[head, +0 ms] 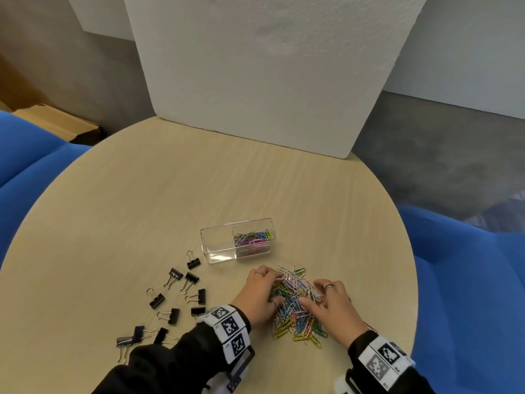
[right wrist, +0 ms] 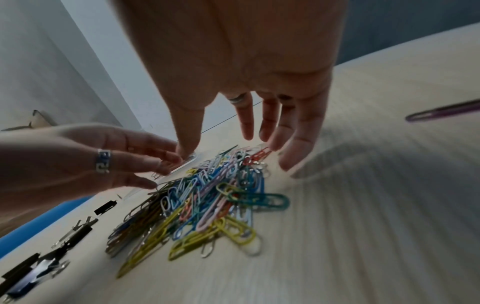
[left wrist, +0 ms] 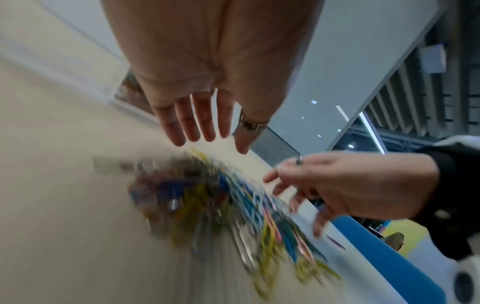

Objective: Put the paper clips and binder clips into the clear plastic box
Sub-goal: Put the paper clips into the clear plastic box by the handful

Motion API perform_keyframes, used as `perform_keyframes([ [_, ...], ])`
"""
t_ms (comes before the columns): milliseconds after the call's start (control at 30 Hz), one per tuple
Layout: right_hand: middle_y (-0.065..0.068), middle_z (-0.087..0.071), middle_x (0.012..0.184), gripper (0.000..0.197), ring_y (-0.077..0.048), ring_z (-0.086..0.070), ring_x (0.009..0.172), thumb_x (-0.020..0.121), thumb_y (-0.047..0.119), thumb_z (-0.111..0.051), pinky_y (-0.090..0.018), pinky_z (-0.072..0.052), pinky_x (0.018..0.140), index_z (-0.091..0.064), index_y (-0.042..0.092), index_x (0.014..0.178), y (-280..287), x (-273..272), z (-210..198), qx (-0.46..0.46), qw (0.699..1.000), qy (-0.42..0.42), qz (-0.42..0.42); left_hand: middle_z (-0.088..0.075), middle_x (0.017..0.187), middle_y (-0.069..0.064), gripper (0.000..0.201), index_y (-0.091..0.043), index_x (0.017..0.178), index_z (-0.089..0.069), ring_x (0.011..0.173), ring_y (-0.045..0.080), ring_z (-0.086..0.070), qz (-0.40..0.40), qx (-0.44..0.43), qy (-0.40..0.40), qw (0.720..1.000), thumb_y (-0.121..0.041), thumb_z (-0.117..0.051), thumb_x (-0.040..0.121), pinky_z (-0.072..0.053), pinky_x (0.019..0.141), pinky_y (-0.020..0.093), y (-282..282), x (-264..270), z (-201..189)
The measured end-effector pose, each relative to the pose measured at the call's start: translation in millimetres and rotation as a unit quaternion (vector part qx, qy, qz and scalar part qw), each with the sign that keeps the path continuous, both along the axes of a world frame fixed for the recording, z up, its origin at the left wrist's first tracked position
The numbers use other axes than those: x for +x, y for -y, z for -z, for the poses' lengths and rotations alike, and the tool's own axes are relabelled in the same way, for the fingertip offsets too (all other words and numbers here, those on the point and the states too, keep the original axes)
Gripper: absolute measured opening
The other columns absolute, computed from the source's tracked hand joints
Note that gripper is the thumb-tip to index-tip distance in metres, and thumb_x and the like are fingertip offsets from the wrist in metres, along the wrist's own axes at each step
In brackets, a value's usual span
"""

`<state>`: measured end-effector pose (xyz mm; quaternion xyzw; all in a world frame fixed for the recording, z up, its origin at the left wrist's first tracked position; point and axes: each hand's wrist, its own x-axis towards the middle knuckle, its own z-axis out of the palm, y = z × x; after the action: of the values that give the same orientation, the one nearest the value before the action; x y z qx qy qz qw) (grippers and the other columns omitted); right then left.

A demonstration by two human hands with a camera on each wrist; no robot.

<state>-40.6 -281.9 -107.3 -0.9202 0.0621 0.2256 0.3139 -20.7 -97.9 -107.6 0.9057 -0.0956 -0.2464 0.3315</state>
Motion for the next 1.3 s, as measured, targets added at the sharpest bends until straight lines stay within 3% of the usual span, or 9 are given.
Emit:
perform_keyframes([
  [200, 0.002, -0.033, 0.125, 0.088, -0.016, -0.039, 0.120, 0.061, 0.061, -0.072, -0.028, -0.034, 0.106, -0.035, 0.024, 0.132, -6.9, -7.0, 1.8, -0.024, 0.999, -0.018, -0.011, -0.043, 0.133, -0.004, 0.039, -0.025, 0.131, -0.046, 0.121, 0.011, -0.042, -0.006, -0.033, 0.091, 0.995, -0.024, -0.052, 0.093, -0.036, 0.104, 0.024, -26.9, 16.4, -36.0],
  [333, 0.004, -0.037, 0.120, 0.066, -0.014, -0.036, 0.117, 0.069, 0.042, -0.075, -0.027, -0.033, 0.105, -0.041, 0.025, 0.123, -21.5, -10.2, 8.5, -0.029, 0.999, 0.014, -0.012, -0.048, 0.127, -0.005, 0.036, -0.024, 0.126, -0.052, 0.118, 0.007, -0.041, -0.021, -0.021, 0.197, 0.980, -0.024, -0.055, 0.090, -0.033, 0.103, 0.021, -44.5, 29.9, -66.8],
  [400, 0.006, -0.041, 0.115, 0.053, -0.013, -0.039, 0.115, 0.074, 0.035, -0.073, -0.025, -0.034, 0.104, -0.046, 0.024, 0.118, -23.9, -7.9, 11.0, -0.017, 1.000, 0.025, -0.004, -0.044, 0.133, -0.005, 0.049, -0.029, 0.132, -0.046, 0.125, 0.013, -0.035, -0.034, 0.048, 0.244, 0.968, -0.038, -0.060, 0.086, -0.029, 0.103, 0.029, -53.8, 39.1, -76.0],
  [500, 0.008, -0.048, 0.106, 0.036, -0.012, -0.045, 0.111, 0.077, 0.029, -0.071, -0.025, -0.036, 0.101, -0.053, 0.024, 0.108, -25.0, -1.2, 9.6, -0.008, 1.000, 0.025, 0.006, -0.026, 0.148, -0.005, 0.087, -0.035, 0.143, -0.023, 0.139, 0.021, -0.018, -0.033, 0.173, 0.197, 0.965, -0.059, -0.066, 0.071, -0.015, 0.113, 0.047, -66.5, 52.9, -73.5],
  [600, 0.007, -0.055, 0.103, 0.024, -0.013, -0.053, 0.105, 0.081, 0.025, -0.068, -0.028, -0.043, 0.096, -0.055, 0.024, 0.101, -26.4, 6.7, 6.5, -0.008, 1.000, 0.019, 0.008, -0.017, 0.153, -0.002, 0.107, -0.035, 0.147, -0.007, 0.144, 0.025, -0.008, -0.029, 0.220, 0.126, 0.967, -0.062, -0.070, 0.065, -0.003, 0.114, 0.057, -73.2, 62.2, -63.2],
  [800, 0.001, -0.061, 0.095, 0.018, -0.010, -0.059, 0.080, 0.084, 0.017, -0.065, -0.011, -0.045, 0.068, -0.060, 0.016, 0.101, -23.8, 17.8, 0.0, 0.000, 1.000, 0.021, 0.021, -0.034, 0.145, 0.001, 0.083, -0.031, 0.147, -0.009, 0.136, 0.025, -0.028, -0.028, 0.210, 0.079, 0.974, -0.041, -0.062, 0.084, -0.016, 0.113, 0.051, -75.0, 61.5, -45.7],
  [967, -0.003, -0.063, 0.097, 0.019, -0.016, -0.061, 0.088, 0.084, 0.017, -0.065, -0.033, -0.052, 0.083, -0.062, 0.014, 0.102, -18.9, 28.2, -9.1, 0.009, 0.998, 0.051, 0.027, -0.043, 0.134, 0.001, 0.076, -0.029, 0.145, -0.016, 0.124, 0.023, -0.036, -0.037, 0.182, 0.090, 0.978, -0.033, -0.063, 0.085, -0.034, 0.101, 0.040, -76.4, 60.4, -38.6],
  [1167, 0.002, -0.062, 0.096, 0.022, -0.009, -0.056, 0.080, 0.084, 0.019, -0.064, -0.018, -0.048, 0.076, -0.062, 0.014, 0.106, -35.4, 56.6, -48.3, 0.041, 0.990, 0.135, -0.023, -0.041, 0.134, 0.000, 0.073, -0.027, 0.144, -0.018, 0.123, 0.023, -0.034, -0.034, 0.177, 0.087, 0.980, -0.030, -0.062, 0.086, -0.035, 0.097, 0.037, -75.8, 57.7, -35.9],
  [1300, 0.008, -0.055, 0.091, 0.021, -0.001, -0.051, 0.080, 0.084, 0.017, -0.065, 0.007, -0.033, 0.068, -0.064, 0.013, 0.104, -63.8, 84.6, -66.2, 0.074, 0.977, 0.191, -0.063, -0.040, 0.134, 0.001, 0.073, -0.027, 0.144, -0.017, 0.123, 0.023, -0.034, -0.034, 0.182, 0.087, 0.979, -0.031, -0.061, 0.086, -0.035, 0.097, 0.037, -74.7, 56.6, -36.4],
])
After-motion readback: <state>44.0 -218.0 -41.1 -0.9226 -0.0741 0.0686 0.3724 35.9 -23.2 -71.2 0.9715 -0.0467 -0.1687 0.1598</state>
